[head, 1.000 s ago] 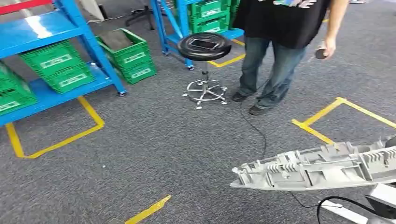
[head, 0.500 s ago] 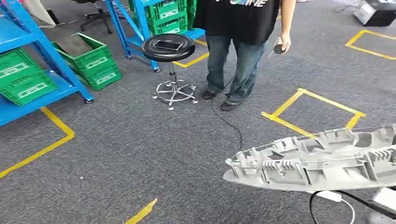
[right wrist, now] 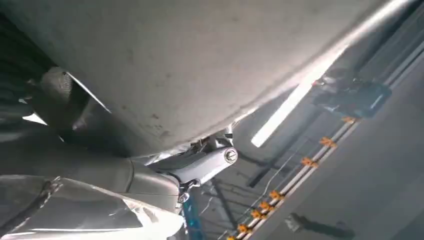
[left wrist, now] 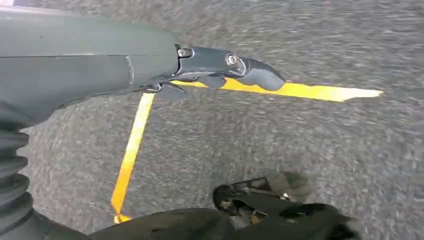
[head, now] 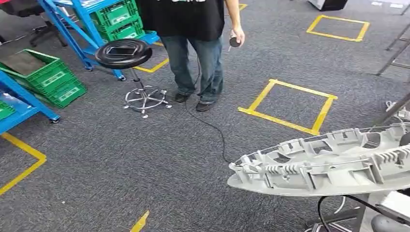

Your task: Take the parts from the cabinet and place them on the table.

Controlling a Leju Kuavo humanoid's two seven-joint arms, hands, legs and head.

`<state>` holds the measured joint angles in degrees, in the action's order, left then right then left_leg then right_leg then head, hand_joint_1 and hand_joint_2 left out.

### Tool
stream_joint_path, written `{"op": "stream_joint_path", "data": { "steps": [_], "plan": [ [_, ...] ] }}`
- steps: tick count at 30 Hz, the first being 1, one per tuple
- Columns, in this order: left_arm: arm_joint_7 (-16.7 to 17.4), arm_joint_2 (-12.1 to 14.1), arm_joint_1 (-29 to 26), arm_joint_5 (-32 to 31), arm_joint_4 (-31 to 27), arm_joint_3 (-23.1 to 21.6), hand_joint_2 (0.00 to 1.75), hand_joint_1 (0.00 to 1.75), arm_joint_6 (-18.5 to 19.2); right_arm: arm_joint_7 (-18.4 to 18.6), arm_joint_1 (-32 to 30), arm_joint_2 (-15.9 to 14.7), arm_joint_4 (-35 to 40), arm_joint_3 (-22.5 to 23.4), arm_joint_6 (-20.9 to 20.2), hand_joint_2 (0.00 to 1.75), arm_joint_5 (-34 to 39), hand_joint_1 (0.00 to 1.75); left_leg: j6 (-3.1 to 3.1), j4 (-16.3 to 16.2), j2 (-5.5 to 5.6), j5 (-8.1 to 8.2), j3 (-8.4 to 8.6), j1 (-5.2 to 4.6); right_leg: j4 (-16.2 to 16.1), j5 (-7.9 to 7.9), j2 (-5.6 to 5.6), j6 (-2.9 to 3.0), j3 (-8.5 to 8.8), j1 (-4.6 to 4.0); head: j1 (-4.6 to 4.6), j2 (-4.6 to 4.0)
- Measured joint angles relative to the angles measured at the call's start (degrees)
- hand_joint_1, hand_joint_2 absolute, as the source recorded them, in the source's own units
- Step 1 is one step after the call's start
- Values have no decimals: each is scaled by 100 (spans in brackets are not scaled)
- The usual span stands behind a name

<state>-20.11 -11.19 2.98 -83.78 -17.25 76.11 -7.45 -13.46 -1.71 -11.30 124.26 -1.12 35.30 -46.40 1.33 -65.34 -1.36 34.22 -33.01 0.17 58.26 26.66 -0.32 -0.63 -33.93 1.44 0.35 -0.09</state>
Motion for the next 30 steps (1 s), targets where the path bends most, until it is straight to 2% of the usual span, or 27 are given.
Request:
{"op": "stream_joint_path", "data": {
  "steps": [2, 3, 4, 5, 6, 7, 8, 9, 11, 12, 13, 14, 15, 17, 18, 19, 20, 21, 22, 23, 24, 25, 27, 28, 29, 30],
  "plan": [
    [0, 0, -20, 7, 0, 0, 175, 0, 2, -2, -9, 0, 0, -33, 9, 175, 0, 175, -9, -843, 77, 328, -384, -1, 1, -14, 149, 23, -26, -23, -2, 0],
    [-4, 0, -18, 7, 0, 0, 175, 0, 7, -2, -21, 0, -2, -39, 9, 175, 0, 175, -25, -984, 83, 315, -456, -3, 2, -20, 231, 30, -31, -36, -2, 0],
    [-7, -2, -6, 0, 0, 0, 175, 0, 7, -2, -32, 0, -2, -46, 9, 175, 0, 175, -55, -865, 90, 157, -403, -9, 2, -25, 307, 34, -30, -48, -2, 0],
    [-4, 0, 1, 0, 0, 0, 175, 0, 7, -2, -31, 0, -2, -50, 9, 175, 0, 175, -102, -530, 122, -96, -254, -17, 2, -31, 394, 34, -27, -62, -2, 0],
    [-4, 0, -2, 0, 0, 0, 175, 0, 7, -2, -30, 0, 0, -52, 11, 175, 0, 175, -162, -74, 220, -370, -55, -23, 2, -39, 470, 35, -21, -73, -2, 0],
    [-4, 2, -16, 0, 0, 0, 175, 0, 7, -2, -30, 0, 0, -52, 11, 175, 0, 175, -235, 383, 469, -612, 136, -35, 1, -48, 538, 31, -26, -62, 0, 0],
    [-4, 42, -27, 2, 2, 0, 175, 0, 7, -2, -17, 0, -2, -54, 15, 175, 0, 175, -315, 580, 721, -590, 212, -31, 8, -65, 594, 6, -46, -81, 15, 0],
    [-4, 24, -33, 2, 7, 0, 175, 0, 7, 9, -9, 0, -4, -59, 13, 175, 2, 175, -307, 716, 678, -577, 249, -36, 17, -84, 692, -23, -92, -50, -9, 0],
    [-4, 24, -19, 2, 7, 0, 175, 0, 11, 50, -7, 0, -2, -59, 11, 175, 24, 175, -315, 729, 550, -555, 238, -66, -3, -145, 814, -115, -168, -6, -24, 2],
    [-4, 26, -15, 6, 7, 0, 175, 0, 13, 50, -3, -2, -2, -61, 11, 175, 46, 175, -317, 783, 489, -590, 251, -64, -16, -167, 881, -159, -183, -17, -24, 0],
    [-7, 26, -6, 9, 7, 0, 175, 0, 18, 50, -18, -9, -2, -68, 11, 175, 53, 175, -293, 882, 357, -651, 291, -5, 66, -120, 768, -145, -263, -16, -24, 2],
    [-9, 28, -4, 20, 7, 0, 175, 0, 20, 46, 3, -15, -2, -72, 13, 175, 66, 175, -311, 916, 312, -660, 313, -15, 226, 24, 465, -163, -340, -57, 16, 0],
    [-9, 22, -14, 22, 7, 0, 175, 0, 24, 44, 43, -24, -6, -81, 11, 175, 79, 175, -325, 915, 218, -661, 303, -18, 649, 277, 270, -189, -539, -56, 53, 2],
    [-9, 17, -35, 28, 7, 0, 175, 0, 33, 44, 35, -24, -11, -94, 2, 175, 90, 175, -337, 907, 33, -650, 297, -32, 1462, 618, 112, -235, -907, -33, 44, 0],
    [-9, 17, -39, 28, 7, 0, 175, 0, 35, 46, 36, -24, -11, -96, 0, 175, 92, 175, -332, 901, -53, -646, 292, -31, 1649, 647, 78, -259, -990, -19, 48, 0],
    [-9, 15, -37, 37, 7, 0, 175, 0, 37, 44, 37, -24, -13, -101, -2, 175, 90, 175, -324, 899, -134, -640, 294, -27, 1574, 550, 49, -281, -932, 2, 46, 0],
    [-9, 9, -29, 37, 7, 0, 175, 0, 37, 44, 37, -24, -13, -109, -2, 175, 90, 175, -305, 896, -208, -628, 300, -18, 1286, 370, 15, -304, -762, 27, 48, 0],
    [-9, -4, -22, 37, 7, 0, 175, 0, 39, 46, 37, -24, -13, -116, -2, 175, 87, 175, -269, 874, -285, -604, 308, -2, 776, 134, -50, -329, -460, 50, 44, 0],
    [-9, -2, -15, 37, 7, 0, 175, 0, 42, 48, 42, -24, -13, -120, -7, 175, 74, 175, -215, 827, -342, -565, 312, 2, 280, -28, -275, -368, -157, 64, 50, 0],
    [-9, 15, -18, 39, 0, 0, 175, 0, 42, 50, 72, -24, -15, -129, -7, 175, 63, 175, -161, 788, -378, -523, 278, -35, 128, 113, -505, -371, -45, -12, 68, 0],
    [-9, 4, -18, 37, 0, 0, 175, 0, 42, 52, 65, -24, -13, -140, -11, 175, 55, 175, -136, 709, -430, -478, 273, -60, 104, 68, -366, -227, -41, 18, 42, 0],
    [-13, 7, -6, 39, 0, 0, 175, 0, 42, 57, 64, -24, -11, -142, -17, 175, 42, 175, -119, 723, -474, -477, 291, -66, 129, 89, -320, -172, -62, 12, 35, 0],
    [-15, 7, 2, 42, 0, 0, 175, 0, 44, 68, 55, -24, -13, -142, -15, 175, 31, 175, -98, 713, -581, -461, 323, -51, 147, 87, -190, -112, -94, -3, 37, 2],
    [-17, 4, 5, 42, 0, 0, 175, 0, 46, 61, 41, -24, -11, -146, -11, 175, 26, 175, -44, 680, -464, -393, 323, -13, 134, 66, -138, -61, -88, 10, 28, 0],
    [-17, 2, 5, 42, 0, 0, 175, 0, 46, 61, 40, -24, -7, -144, -7, 175, 24, 175, -24, 522, -171, -237, 272, 4, 134, 61, -85, -39, -91, 10, 22, 0],
    [-17, -2, -5, 42, 0, 0, 175, 0, 46, 59, 40, -24, -7, -146, -7, 175, 22, 175, -21, 165, -19, -9, 123, 4, 134, 55, -30, -14, -94, 5, 15, 0]
  ]
}}
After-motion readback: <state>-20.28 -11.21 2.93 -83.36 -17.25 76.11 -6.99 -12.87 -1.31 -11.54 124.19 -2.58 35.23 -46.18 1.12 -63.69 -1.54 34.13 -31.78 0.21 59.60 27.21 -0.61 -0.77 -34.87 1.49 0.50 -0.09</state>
